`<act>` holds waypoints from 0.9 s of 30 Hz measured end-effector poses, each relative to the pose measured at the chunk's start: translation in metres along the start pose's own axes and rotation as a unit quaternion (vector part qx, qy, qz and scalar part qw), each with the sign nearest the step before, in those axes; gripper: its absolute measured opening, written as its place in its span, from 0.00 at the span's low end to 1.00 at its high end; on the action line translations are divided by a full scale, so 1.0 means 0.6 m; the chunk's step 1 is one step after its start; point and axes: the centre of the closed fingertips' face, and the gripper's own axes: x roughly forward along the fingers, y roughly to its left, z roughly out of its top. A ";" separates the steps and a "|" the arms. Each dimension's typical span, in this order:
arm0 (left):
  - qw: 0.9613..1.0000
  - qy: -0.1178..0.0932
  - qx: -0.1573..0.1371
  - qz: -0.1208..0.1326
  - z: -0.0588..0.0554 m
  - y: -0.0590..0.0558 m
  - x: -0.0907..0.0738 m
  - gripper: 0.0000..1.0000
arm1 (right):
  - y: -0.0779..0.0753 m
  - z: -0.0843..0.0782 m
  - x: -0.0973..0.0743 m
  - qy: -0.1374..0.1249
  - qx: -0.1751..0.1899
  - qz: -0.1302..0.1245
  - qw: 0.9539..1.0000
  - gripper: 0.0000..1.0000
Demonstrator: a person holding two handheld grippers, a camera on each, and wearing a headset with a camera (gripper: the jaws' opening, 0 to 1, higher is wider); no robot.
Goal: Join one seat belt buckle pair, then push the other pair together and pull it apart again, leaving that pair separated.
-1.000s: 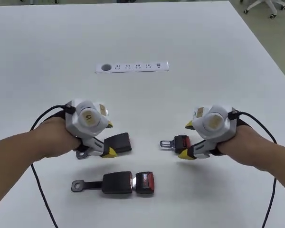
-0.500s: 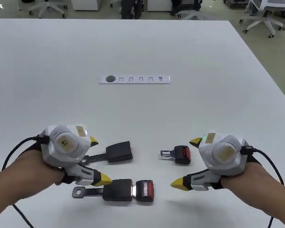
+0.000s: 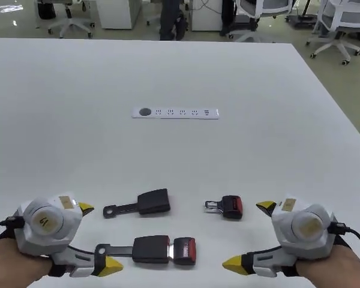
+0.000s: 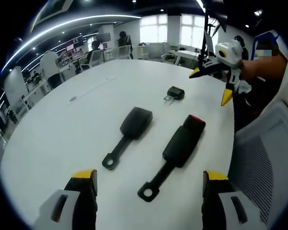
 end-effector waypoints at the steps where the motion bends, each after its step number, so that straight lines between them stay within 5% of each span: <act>1: 1.000 -0.003 -0.004 0.002 0.001 -0.002 -0.002 0.95 | 0.000 0.001 -0.002 -0.001 0.003 -0.003 1.000 0.99; 15: 1.000 -0.006 -0.007 0.009 -0.017 -0.014 -0.017 1.00 | 0.018 0.012 -0.018 -0.012 -0.012 -0.017 1.000 1.00; 19: 1.000 0.009 0.004 0.015 -0.034 -0.014 -0.022 1.00 | 0.015 0.013 -0.017 -0.013 -0.014 -0.023 1.000 1.00; 23: 1.000 -0.008 -0.016 0.017 -0.025 -0.013 -0.027 1.00 | 0.023 0.020 -0.022 -0.015 -0.014 -0.025 0.999 1.00; 27: 0.999 -0.047 -0.016 0.013 -0.004 -0.013 -0.030 1.00 | 0.021 0.023 -0.018 -0.023 -0.041 -0.031 0.998 1.00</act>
